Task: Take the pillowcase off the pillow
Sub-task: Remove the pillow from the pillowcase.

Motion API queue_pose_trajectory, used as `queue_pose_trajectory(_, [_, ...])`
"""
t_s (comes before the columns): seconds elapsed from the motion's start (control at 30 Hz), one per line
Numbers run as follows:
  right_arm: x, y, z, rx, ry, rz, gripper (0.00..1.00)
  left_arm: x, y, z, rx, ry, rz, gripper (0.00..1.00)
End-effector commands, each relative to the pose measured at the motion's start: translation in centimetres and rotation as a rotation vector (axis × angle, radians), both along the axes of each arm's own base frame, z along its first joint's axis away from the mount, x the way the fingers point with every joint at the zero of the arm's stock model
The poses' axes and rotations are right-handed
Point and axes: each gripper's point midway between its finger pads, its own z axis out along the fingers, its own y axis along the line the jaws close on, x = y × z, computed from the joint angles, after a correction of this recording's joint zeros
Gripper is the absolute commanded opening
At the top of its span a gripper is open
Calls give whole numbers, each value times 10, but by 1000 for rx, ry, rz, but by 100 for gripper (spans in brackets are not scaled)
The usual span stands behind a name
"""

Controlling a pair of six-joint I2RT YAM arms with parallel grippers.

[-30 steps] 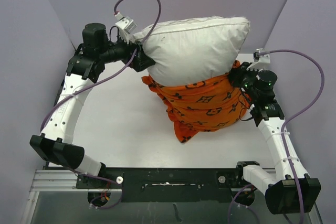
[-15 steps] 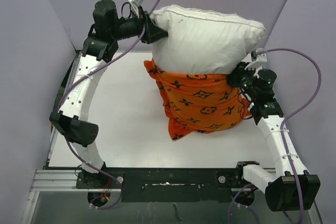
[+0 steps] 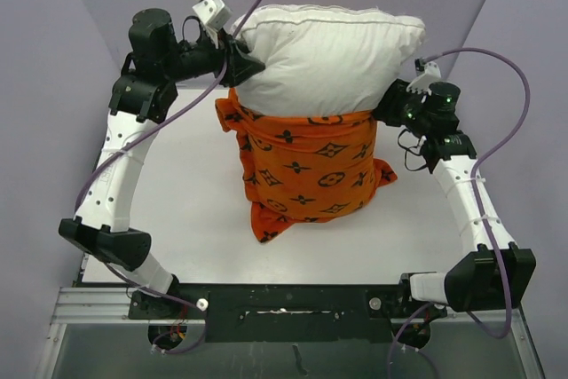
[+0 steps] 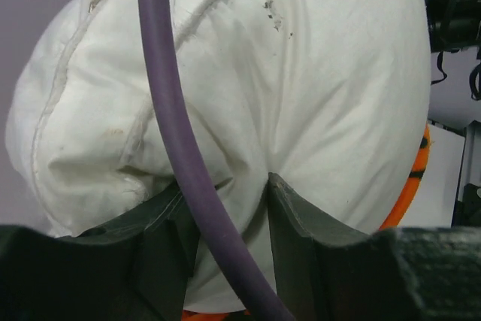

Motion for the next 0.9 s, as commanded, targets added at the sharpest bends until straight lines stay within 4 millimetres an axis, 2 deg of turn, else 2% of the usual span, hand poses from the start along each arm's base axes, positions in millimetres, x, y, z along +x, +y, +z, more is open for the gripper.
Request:
queue_pose_trajectory(0.0, [-18,13,10,-45,-30,66,38,-10,11,-16,9,-23,26,0])
queue_pose_trajectory(0.07, [-25,9,17,-94,-78,39,54,-13,12,-14,-1,-47,25,0])
queue_pose_trajectory(0.13, [-37,-3,33,-154,-156,-22,73,-9,14,-12,-1,-44,44,0])
queue_pose_trajectory(0.17, [-43,-10,40,-170,-189,-55,82,-3,16,-13,9,-54,74,0])
queue_pose_trajectory(0.2, [-50,-18,49,-187,-220,-88,87,8,21,-13,24,-74,130,0])
queue_pose_trajectory(0.3, [-70,-26,65,-237,-277,-113,95,50,49,-29,114,-112,338,0])
queue_pose_trajectory(0.37, [-84,-19,70,-264,-302,-89,98,79,72,-52,173,-63,449,0])
queue_pose_trajectory(0.43, [-99,-8,69,-297,-321,-53,98,97,98,-66,196,-19,525,0])
queue_pose_trajectory(0.53, [-125,31,54,-291,-314,101,93,106,115,-85,219,11,560,0])
queue_pose_trajectory(0.57, [-141,60,43,-286,-309,212,91,105,117,-88,230,8,561,0])
queue_pose_trajectory(0.63, [-171,105,8,-343,-274,376,90,104,119,-96,252,-2,564,0])
queue_pose_trajectory(0.7, [-208,151,-29,-478,-267,539,91,104,125,-106,281,-4,584,0])
queue_pose_trajectory(0.77, [-237,187,-62,-640,-266,654,94,104,135,-118,310,9,601,0])
queue_pose_trajectory(0.87, [-256,223,-102,-764,-199,768,96,101,149,-133,334,41,619,0])
